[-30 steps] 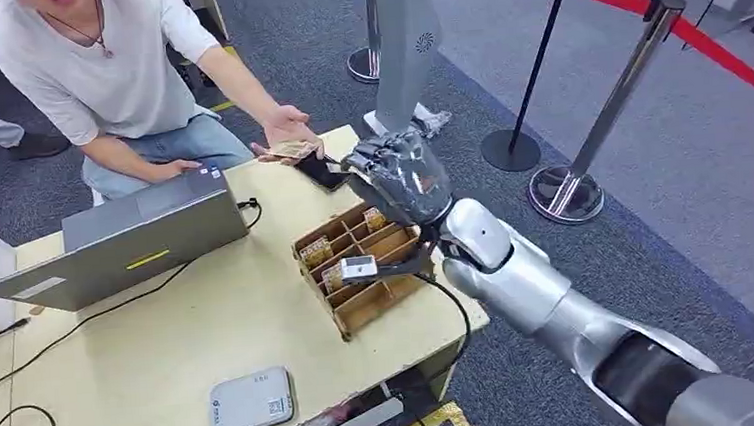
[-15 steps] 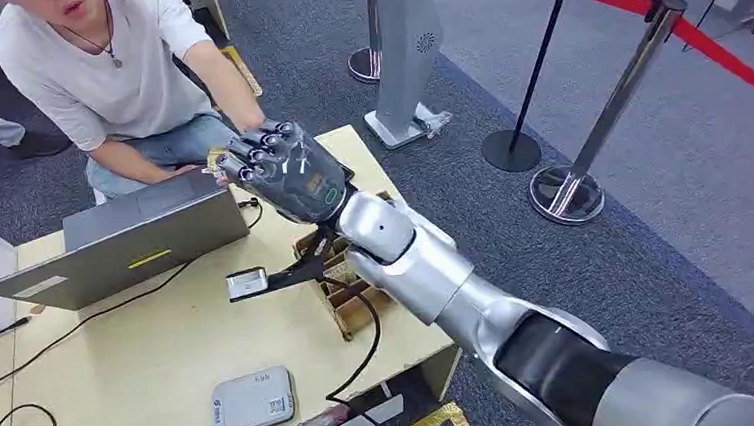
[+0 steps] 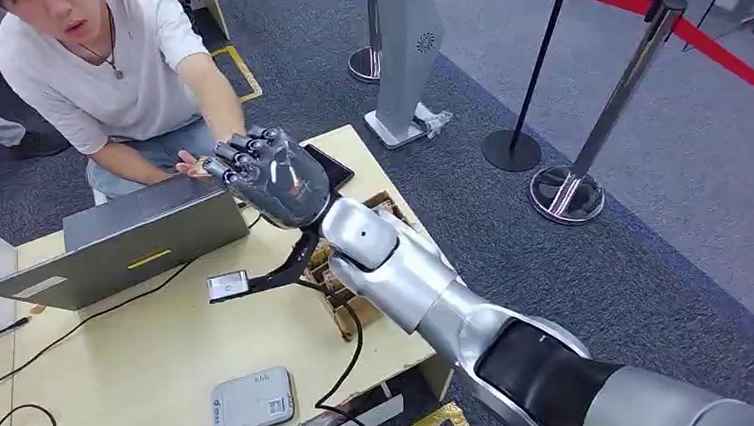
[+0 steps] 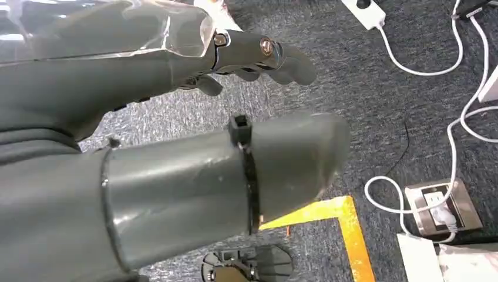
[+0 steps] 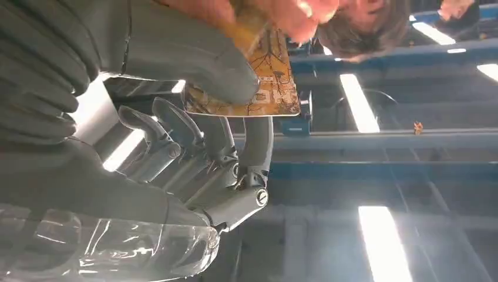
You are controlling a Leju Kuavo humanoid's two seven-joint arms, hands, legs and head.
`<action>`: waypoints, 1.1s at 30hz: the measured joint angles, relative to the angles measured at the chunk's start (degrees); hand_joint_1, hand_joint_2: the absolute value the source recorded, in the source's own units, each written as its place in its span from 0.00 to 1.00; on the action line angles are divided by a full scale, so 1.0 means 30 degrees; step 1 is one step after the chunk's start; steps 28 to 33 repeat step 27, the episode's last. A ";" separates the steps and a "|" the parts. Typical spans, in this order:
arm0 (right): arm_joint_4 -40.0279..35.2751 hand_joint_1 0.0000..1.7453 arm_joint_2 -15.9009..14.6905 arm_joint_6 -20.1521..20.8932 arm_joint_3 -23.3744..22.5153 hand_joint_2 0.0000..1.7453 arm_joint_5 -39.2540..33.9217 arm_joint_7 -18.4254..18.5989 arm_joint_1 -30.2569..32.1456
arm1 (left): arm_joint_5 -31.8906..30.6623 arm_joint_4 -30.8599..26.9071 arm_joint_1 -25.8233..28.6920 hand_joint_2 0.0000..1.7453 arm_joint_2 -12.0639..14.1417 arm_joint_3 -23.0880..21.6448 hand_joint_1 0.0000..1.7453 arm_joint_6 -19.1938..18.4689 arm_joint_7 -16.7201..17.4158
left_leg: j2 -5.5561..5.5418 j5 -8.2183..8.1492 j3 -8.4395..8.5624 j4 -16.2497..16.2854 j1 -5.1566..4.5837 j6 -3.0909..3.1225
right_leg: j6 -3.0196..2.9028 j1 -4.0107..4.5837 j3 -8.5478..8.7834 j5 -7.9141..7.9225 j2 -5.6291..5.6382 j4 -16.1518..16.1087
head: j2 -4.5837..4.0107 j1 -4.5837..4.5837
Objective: Pass the card to the sensor for recognition and then transmit it.
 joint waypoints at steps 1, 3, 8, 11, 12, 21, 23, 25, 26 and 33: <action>0.0094 1.00 0.0036 0.0000 -0.0029 1.00 0.0043 0.0014 -0.0008 | 0.0000 0.0000 0.0002 0.00 0.0000 0.0000 0.00 0.0000 0.0000 | 0.0000 0.0000 0.0000 0.0000 0.0000 0.0000 | 0.0000 0.0001 0.0000 0.0000 0.0000 0.0000 | 0.0000 0.0000; 0.0298 1.00 0.0109 0.0000 -0.0080 1.00 0.0124 0.0094 -0.0035 | 0.0000 0.0000 0.0005 0.00 0.0000 0.0007 0.00 0.0007 0.0000 | 0.0002 0.0000 0.0000 -0.0001 0.0000 0.0000 | 0.0000 0.0001 0.0000 0.0000 0.0005 0.0000 | 0.0000 0.0000; 0.0873 0.00 0.0313 -0.0007 -0.0160 1.00 0.0204 0.0596 -0.0133 | 0.0007 0.0000 0.0019 0.00 0.0007 0.0022 0.00 0.0051 0.0007 | 0.0002 0.0000 -0.0002 0.0000 -0.0001 0.0000 | 0.0000 0.0001 0.0000 0.0000 0.0004 0.0000 | 0.0000 0.0000; 0.1231 0.00 0.0437 -0.0007 -0.0160 1.00 0.0116 0.0831 -0.0225 | 0.0007 0.0000 0.0033 0.00 0.0007 0.0029 0.00 0.0058 0.0007 | 0.0001 0.0000 -0.0002 0.0000 -0.0001 0.0000 | 0.0000 0.0001 0.0000 0.0000 0.0001 0.0000 | 0.0000 0.0000; 0.1332 0.00 0.0502 0.0000 -0.0160 1.00 0.0102 0.0860 -0.0253 | 0.0007 0.0000 0.0036 0.00 0.0015 0.0029 0.00 0.0066 0.0007 | 0.0001 0.0000 -0.0002 0.0000 -0.0001 0.0000 | 0.0000 0.0001 0.0000 0.0000 0.0002 0.0000 | 0.0000 0.0000; 0.1887 0.00 0.0678 -0.0007 -0.0328 1.00 -0.0693 0.0247 -0.0323 | -0.0051 0.0000 0.0039 0.00 0.0015 0.0036 0.00 0.0087 0.0058 | 0.0001 0.0000 -0.0002 0.0000 -0.0001 0.0000 | 0.0000 0.0001 0.0000 0.0000 0.0002 0.0000 | 0.0000 0.0000; 0.1923 0.00 0.0793 -0.0007 -0.0567 1.00 -0.1332 -0.0429 -0.0314 | -0.0051 0.0000 0.0039 0.00 0.0015 0.0044 0.00 0.0109 0.0058 | 0.0002 0.0000 0.0000 0.0000 -0.0001 0.0000 | 0.0000 0.0001 -0.0001 0.0000 0.0005 0.0000 | 0.0000 0.0000; 0.1989 0.00 0.0954 -0.0007 -0.0874 1.00 -0.1914 -0.0938 -0.0313 | -0.0051 0.0000 0.0040 0.00 0.0015 0.0073 0.00 0.0116 0.0058 | 0.0002 0.0000 0.0000 0.0000 -0.0001 0.0000 | 0.0000 0.0001 -0.0001 0.0000 0.0003 0.0000 | 0.0000 0.0000; 0.2062 0.00 0.1035 -0.0007 -0.1035 0.00 -0.2611 -0.1466 -0.0313 | -0.0044 0.0000 0.0047 0.00 0.0015 0.0102 0.00 0.0146 0.0058 | 0.0002 0.0000 -0.0001 0.0000 -0.0001 0.0000 | 0.0000 0.0001 -0.0001 0.0000 0.0002 0.0000 | 0.0000 0.0000; 0.2164 0.00 0.1130 -0.0007 -0.1188 0.00 -0.3369 -0.1940 -0.0313 | -0.0029 0.0000 0.0052 0.00 0.0015 0.0153 0.00 0.0168 0.0051 | 0.0002 0.0000 -0.0002 0.0000 0.0000 0.0000 | 0.0000 0.0001 -0.0001 0.0000 0.0003 0.0000 | 0.0000 0.0000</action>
